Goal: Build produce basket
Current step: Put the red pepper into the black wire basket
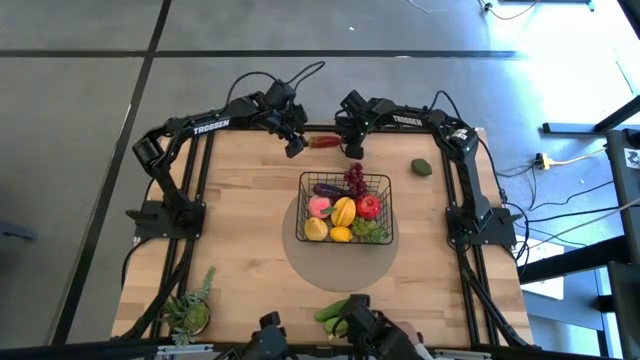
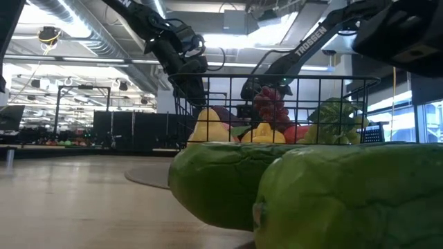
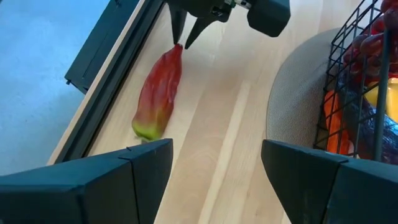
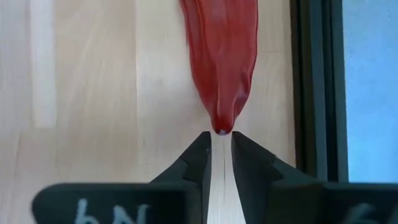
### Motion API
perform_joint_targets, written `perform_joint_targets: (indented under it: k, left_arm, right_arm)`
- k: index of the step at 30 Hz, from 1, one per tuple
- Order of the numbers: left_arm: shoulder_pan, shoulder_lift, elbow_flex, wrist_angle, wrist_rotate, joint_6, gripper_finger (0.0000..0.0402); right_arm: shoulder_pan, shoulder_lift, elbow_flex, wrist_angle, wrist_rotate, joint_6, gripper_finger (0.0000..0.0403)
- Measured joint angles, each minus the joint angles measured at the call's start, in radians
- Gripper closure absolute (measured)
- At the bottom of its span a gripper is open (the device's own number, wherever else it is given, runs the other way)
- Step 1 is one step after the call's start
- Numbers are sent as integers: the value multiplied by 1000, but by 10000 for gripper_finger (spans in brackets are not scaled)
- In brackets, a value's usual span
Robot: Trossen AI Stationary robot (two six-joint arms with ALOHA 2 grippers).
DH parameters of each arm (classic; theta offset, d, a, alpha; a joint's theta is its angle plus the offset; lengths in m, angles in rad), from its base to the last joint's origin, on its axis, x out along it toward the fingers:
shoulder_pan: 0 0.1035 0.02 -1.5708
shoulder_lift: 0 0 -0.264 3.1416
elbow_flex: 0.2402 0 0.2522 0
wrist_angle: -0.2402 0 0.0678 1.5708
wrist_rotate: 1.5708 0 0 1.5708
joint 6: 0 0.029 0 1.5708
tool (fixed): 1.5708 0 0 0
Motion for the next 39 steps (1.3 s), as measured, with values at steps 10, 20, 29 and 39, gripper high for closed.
perform_joint_targets:
  k: [10, 20, 29, 39]
  left_arm:
    - [0, 0, 0, 0, 0, -3, 168]
    - [0, 0, 0, 0, -2, -4, 168]
    - [0, 0, 0, 0, -2, -3, 168]
    - [0, 0, 0, 0, -2, -3, 168]
  right_arm:
    - [0, 0, 0, 25, -7, 8, 340]
    - [2, 0, 0, 32, -7, -19, 276]
    - [2, -1, 0, 72, -70, -21, 270]
    - [2, -2, -1, 88, -52, -18, 270]
